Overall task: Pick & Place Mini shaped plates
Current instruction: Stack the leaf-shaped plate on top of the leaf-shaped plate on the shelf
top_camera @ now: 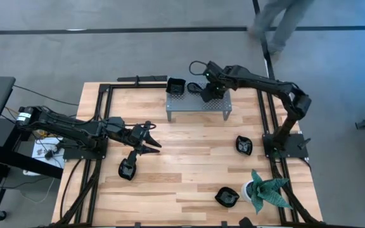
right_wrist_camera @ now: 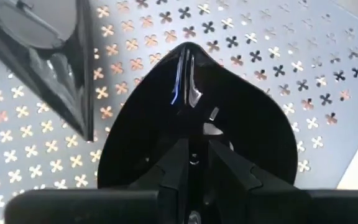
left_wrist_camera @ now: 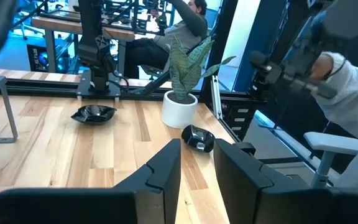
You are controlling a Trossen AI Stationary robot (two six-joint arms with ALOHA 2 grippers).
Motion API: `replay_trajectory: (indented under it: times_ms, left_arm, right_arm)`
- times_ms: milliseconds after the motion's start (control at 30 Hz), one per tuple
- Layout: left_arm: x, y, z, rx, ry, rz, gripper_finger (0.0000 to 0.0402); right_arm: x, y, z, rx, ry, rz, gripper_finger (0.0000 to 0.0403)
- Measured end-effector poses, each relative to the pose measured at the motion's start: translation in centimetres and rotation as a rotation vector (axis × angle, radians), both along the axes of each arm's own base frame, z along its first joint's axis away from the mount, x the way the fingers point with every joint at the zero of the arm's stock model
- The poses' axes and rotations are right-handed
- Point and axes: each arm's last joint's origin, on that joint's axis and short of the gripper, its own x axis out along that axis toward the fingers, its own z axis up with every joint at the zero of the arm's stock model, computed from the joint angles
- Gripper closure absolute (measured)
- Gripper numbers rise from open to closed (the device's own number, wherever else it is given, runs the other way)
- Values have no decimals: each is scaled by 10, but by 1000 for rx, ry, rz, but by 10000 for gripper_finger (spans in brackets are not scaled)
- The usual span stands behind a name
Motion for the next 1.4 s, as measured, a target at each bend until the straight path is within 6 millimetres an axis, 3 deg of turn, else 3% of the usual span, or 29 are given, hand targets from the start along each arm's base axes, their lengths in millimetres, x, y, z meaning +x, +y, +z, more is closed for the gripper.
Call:
replay_trajectory:
  times_ms: [167,300,500,700,833,1067,1233,1400]
  left_arm:
    - [0,1,0,0,0,2,304]
    - [0,1,0,0,1,3,304]
    - [0,1,0,0,0,3,304]
    - [0,1,0,0,1,3,304]
    - [0,1,0,1,3,3,304]
    - [0,1,-1,1,8,3,304]
    - [0,1,-1,1,8,3,304]
    - [0,1,-1,1,8,3,304]
  right_arm:
    - [-1,6,36,-8,-23,33,344]
    - [-7,24,68,47,45,71,344]
    - [-16,79,94,122,165,144,344]
    - [-32,139,106,5,150,288,344]
    - [-55,166,87,-24,162,197,344]
    - [-89,200,15,345,216,-19,339]
    - [-89,218,-35,455,210,-2,321]
    - [-79,222,-63,437,240,46,300]
